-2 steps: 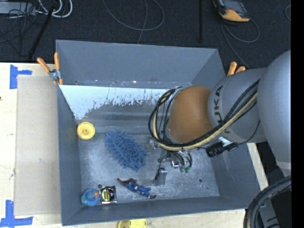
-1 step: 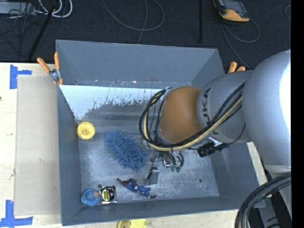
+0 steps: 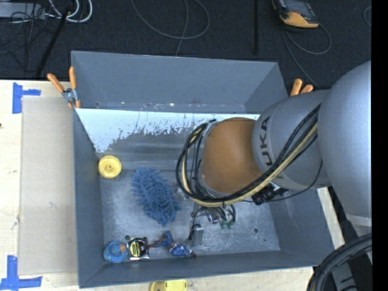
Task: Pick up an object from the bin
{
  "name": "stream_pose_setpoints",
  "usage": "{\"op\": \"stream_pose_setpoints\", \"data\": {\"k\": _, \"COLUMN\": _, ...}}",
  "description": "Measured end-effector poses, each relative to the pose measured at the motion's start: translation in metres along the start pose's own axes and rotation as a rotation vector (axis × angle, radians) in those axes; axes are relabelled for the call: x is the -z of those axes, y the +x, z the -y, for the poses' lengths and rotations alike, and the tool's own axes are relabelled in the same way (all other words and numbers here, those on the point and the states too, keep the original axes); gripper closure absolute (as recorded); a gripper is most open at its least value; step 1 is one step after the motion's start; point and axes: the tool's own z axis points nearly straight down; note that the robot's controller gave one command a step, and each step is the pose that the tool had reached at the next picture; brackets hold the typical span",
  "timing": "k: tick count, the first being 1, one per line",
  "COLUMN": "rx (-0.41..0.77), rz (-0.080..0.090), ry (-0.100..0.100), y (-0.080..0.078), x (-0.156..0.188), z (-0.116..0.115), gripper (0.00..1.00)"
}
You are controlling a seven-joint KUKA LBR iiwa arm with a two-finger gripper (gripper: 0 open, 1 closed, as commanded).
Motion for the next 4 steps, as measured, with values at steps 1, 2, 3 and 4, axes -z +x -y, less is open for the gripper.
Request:
{"op": "stream_pose_setpoints", "data": {"k": 1, "rx": 0.093, "rz": 0.0, "ry": -0.001, "y": 0.027, "x": 0.046, "z": -0.005, "gripper": 0.0}}
{"op": "stream_pose_setpoints", "data": {"k": 2, "rx": -0.059, "rz": 0.004, "ry": -0.001, "y": 0.012, "x": 0.085, "z": -0.017, "gripper": 0.0}}
{"op": "stream_pose_setpoints", "data": {"k": 3, "rx": 0.126, "rz": 0.009, "ry": -0.001, "y": -0.006, "x": 0.065, "z": -0.049, "gripper": 0.0}}
{"op": "stream_pose_setpoints", "data": {"k": 4, "rx": 0.199, "rz": 0.006, "ry": -0.001, "y": 0.013, "x": 0.028, "z": -0.063, "gripper": 0.0}}
